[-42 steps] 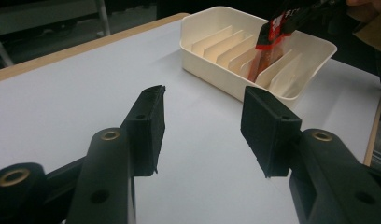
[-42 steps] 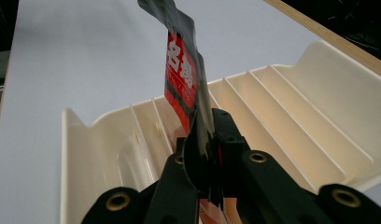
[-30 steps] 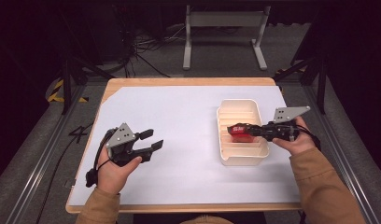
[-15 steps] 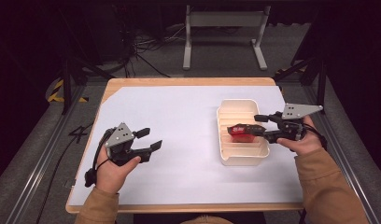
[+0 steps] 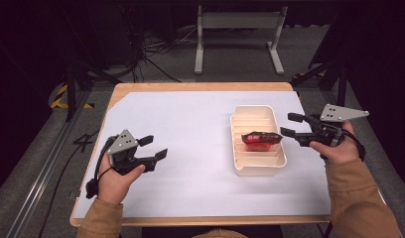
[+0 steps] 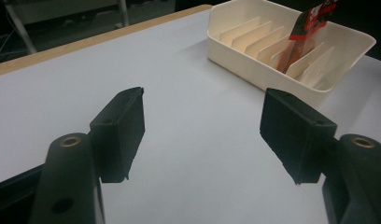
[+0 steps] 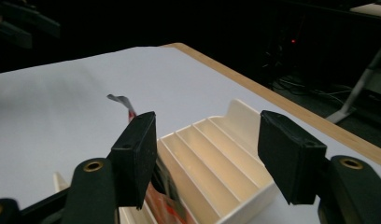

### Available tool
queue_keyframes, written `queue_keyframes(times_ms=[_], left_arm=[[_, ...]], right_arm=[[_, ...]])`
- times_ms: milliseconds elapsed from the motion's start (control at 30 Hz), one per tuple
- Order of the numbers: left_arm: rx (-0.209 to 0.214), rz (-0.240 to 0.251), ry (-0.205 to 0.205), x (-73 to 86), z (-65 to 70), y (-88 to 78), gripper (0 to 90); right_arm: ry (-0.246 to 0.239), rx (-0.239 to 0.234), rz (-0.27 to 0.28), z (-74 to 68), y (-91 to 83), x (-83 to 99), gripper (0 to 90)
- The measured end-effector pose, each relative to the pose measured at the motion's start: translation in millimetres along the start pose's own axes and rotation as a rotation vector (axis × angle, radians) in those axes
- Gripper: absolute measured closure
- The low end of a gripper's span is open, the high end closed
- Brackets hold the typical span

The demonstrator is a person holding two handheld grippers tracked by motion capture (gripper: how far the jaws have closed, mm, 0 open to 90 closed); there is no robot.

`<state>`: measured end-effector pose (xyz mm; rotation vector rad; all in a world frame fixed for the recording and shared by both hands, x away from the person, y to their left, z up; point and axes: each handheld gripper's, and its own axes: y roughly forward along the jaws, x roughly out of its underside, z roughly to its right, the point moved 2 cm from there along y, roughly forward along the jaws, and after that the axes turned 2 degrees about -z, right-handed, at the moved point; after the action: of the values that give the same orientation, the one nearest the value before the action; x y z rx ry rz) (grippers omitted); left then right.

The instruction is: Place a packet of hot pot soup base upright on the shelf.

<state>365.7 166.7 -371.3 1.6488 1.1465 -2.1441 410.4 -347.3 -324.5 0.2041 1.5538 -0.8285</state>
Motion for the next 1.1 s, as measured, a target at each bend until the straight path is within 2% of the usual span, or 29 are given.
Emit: queue_keyframes(times_ms=[200, 467, 667, 800, 1100], left_arm=[[-0.009, -0.004, -0.010, 2.7, -4.9, -0.3, 31.7], [-0.031, 0.001, -0.016, 8.1, -14.1, -1.5, 32.6], [-0.034, 0.007, -0.035, 14.2, -23.1, -1.5, 33.0], [-0.032, 0.006, -0.038, 17.3, -27.4, -1.5, 33.3], [-0.047, -0.001, -0.053, 24.4, -35.1, -0.7, 33.5]], right_arm=[[0.021, 0.033, 0.002, 8.6, -12.6, 4.1, 38.1], [0.056, 0.076, 0.002, 19.2, -21.7, 20.0, 38.6], [0.088, 0.091, -0.009, 24.4, -21.3, 35.9, 37.3], [0.114, 0.119, -0.013, 28.4, -20.0, 50.5, 36.5], [0.186, 0.164, 0.012, 28.5, -14.9, 76.2, 35.5]])
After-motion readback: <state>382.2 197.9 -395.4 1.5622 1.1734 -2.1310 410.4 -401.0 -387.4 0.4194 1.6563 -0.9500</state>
